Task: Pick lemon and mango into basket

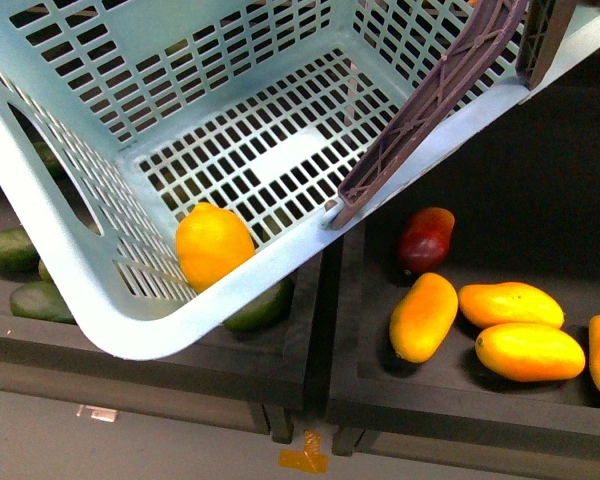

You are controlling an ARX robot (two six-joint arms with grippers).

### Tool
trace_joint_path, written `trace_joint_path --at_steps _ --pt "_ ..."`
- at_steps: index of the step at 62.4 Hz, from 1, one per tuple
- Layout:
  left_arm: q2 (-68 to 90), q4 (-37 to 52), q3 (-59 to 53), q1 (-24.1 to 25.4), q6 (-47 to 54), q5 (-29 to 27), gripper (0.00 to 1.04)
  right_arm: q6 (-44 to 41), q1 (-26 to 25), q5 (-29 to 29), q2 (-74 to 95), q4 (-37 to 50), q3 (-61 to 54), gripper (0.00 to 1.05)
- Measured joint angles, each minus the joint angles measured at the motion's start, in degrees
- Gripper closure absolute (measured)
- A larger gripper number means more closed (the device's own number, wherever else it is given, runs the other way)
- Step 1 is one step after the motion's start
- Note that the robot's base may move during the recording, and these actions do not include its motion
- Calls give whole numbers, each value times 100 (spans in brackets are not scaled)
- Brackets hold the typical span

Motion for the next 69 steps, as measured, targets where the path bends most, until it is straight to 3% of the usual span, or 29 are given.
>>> trace_joint_path --at_steps 12,20,25,35,38,43,53,69 --pt "0 0 0 0 9 0 88 319 422 966 599 -177 745 41" --pt "0 0 0 0 0 15 88 608 446 1399 697 -175 901 24" --pt "0 0 0 0 9 -24 88 798 341 1703 605 -92 772 8" --pt "4 -13 -15 0 -31 22 88 911 -59 2350 -46 -216 170 9" --pt "2 -13 -15 0 -35 -20 88 496 -214 2857 -376 236 -249 15" --pt "-2 -13 -15 4 20 -57 88 -269 -466 3058 -935 1040 -1003 27" --pt "-2 -13 -15 2 24 -37 88 -1058 -684 2933 -1749 1526 -2100 53" --pt "-2 -13 -15 -11 -13 -17 88 -1307 -911 2702 -2570 1631 -3200 99"
